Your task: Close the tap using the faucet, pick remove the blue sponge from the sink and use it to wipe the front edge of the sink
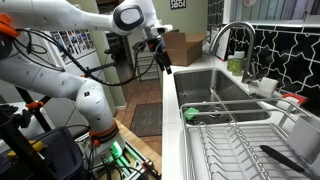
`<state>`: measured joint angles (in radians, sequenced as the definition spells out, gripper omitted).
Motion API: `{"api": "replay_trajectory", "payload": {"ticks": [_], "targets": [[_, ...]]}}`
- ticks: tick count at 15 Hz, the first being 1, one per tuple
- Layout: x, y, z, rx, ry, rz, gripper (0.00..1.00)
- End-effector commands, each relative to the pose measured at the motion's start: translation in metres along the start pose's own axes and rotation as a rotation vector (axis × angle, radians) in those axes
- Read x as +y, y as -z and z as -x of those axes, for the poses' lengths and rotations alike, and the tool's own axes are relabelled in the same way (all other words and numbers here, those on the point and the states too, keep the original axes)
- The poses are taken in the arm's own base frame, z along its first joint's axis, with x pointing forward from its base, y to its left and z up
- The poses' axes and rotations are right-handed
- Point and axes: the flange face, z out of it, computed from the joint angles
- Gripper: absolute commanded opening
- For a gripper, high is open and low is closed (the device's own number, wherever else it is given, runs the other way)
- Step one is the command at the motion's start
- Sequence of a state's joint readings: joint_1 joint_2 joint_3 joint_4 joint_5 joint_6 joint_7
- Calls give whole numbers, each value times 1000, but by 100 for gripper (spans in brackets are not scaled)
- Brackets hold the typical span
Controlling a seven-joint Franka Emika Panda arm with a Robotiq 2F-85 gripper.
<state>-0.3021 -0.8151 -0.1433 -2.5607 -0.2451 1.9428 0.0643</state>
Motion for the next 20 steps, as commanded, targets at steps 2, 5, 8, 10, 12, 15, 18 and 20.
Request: {"api": "replay_trajectory", "payload": {"ticks": [2, 5, 8, 10, 12, 15, 18, 20], "targets": [[64, 32, -83, 20, -212, 20, 100], [67, 42, -75, 53, -182, 10, 100], [75, 40, -97, 43, -199, 21, 100], [74, 37, -99, 36, -201, 23, 100], [78, 35, -107, 33, -244, 35, 100], [111, 18, -150, 38, -434, 71, 100], [143, 2, -196, 53, -581, 111, 100], [155, -9, -226, 41, -579, 101, 100]]}}
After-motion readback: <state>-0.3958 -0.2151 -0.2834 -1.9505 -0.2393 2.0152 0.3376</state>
